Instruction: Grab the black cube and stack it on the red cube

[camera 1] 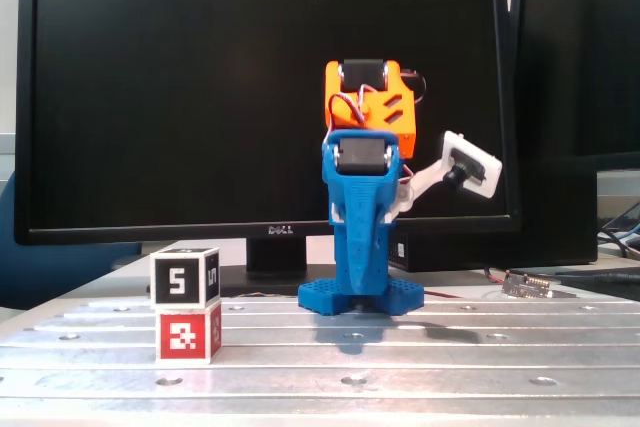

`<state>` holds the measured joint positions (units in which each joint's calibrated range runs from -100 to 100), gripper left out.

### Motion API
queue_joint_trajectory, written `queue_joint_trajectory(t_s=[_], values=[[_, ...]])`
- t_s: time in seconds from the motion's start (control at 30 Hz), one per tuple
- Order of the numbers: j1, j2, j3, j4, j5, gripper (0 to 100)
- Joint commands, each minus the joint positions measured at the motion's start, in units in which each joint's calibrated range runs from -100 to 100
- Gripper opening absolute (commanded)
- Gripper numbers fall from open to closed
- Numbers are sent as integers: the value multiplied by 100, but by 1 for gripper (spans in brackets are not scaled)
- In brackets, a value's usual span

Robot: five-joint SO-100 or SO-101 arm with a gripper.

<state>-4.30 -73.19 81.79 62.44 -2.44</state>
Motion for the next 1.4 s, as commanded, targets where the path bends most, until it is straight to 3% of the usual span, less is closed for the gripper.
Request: queue_joint_trajectory(t_s=[0.0, 0.53, 1.37], values=[[35, -609, 310, -49, -24, 7], [286, -2672, 1685, 327, -24, 1], [219, -2555, 1748, 797, -8, 1]])
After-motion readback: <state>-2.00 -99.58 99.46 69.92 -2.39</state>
